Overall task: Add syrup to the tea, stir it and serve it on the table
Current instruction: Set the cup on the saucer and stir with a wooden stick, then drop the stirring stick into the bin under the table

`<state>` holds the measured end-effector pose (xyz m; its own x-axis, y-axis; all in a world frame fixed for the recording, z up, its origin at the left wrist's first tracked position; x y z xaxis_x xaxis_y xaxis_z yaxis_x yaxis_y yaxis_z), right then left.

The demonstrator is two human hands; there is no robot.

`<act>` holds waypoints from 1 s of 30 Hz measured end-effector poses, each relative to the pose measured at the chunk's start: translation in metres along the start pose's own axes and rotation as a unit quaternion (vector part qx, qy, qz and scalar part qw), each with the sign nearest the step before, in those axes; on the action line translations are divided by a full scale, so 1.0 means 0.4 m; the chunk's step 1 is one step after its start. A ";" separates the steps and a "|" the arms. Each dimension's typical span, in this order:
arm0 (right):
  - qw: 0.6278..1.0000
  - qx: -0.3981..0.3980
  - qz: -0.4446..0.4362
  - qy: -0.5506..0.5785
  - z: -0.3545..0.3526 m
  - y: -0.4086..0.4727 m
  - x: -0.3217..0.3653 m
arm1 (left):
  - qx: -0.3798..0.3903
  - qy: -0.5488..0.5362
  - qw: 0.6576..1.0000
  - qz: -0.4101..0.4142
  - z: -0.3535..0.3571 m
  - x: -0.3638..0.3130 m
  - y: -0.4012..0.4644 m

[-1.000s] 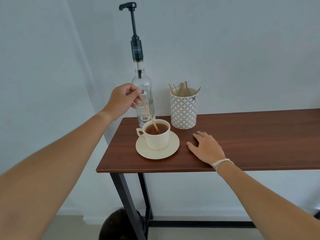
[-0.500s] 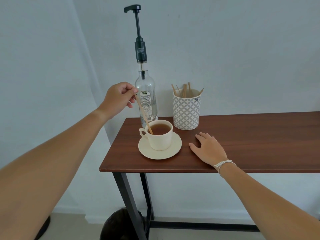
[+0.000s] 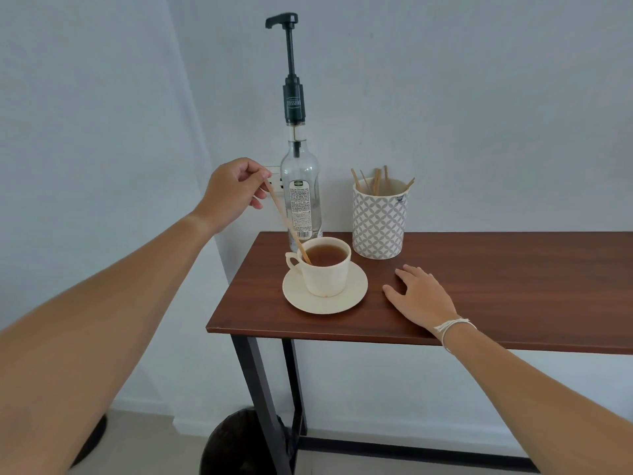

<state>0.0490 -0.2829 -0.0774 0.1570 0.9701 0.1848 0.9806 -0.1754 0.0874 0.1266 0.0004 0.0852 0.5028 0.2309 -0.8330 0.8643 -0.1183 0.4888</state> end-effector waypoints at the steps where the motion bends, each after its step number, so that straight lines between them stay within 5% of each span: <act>1: 1.000 0.000 0.000 0.003 -0.002 0.001 -0.001 | -0.004 0.000 1.000 0.000 -0.004 -0.001 -0.003; 16: 0.993 -0.043 -0.070 0.090 -0.131 0.024 0.094 | -0.121 -0.050 0.991 -0.008 -0.130 -0.034 -0.057; 25: 0.952 -0.146 -0.209 0.168 -0.222 0.027 0.270 | -0.188 -0.026 0.982 -0.009 -0.246 -0.052 -0.107; 30: 0.928 -0.131 -0.301 0.177 -0.179 -0.016 0.396 | -0.226 -0.009 0.974 -0.028 -0.327 -0.032 -0.177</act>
<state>0.0590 -0.1402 0.0213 -0.5041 0.7975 0.3314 0.8085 0.3009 0.5058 0.0572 0.1322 0.0953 0.4579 0.2076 -0.8644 0.7983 0.3320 0.5026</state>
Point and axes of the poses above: each hand's wrist, its own y-axis towards the middle knuckle, its own z-axis out of the palm, x = y × z, the point moved 2 cm from there along y, towards the middle knuckle, and after that the axes turned 11 degrees about -y, right-handed, at the moved point
